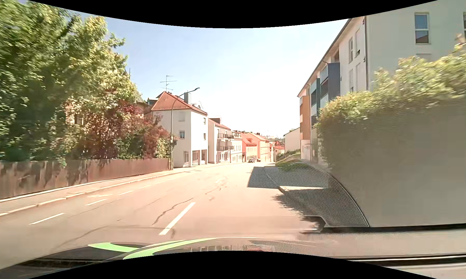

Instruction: Follow the waypoints while adhering to traffic rules and regulations

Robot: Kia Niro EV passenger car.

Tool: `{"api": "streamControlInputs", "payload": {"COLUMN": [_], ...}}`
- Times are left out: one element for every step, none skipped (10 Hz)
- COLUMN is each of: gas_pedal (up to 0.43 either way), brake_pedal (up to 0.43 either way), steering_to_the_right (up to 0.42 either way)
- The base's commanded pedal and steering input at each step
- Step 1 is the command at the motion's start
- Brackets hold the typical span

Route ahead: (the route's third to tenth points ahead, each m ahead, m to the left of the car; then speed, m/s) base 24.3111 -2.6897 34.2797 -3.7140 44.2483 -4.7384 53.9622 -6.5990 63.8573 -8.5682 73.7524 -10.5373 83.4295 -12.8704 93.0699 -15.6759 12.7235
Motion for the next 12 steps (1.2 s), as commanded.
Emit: {"api": "streamControlInputs", "payload": {"gas_pedal": [0.0,0.0,0.0,0.0,0.0,0.0,0.0,0.0,0.0,0.0,0.0,0.0], "brake_pedal": [0.0,0.0,0.0,0.0,0.0,0.0,0.0,0.0,0.0,0.0,0.0,0.0], "steering_to_the_right": [0.01,0.011,0.016,0.02,0.024,0.026,0.026,0.027,0.026,0.026,0.025,0.021]}}
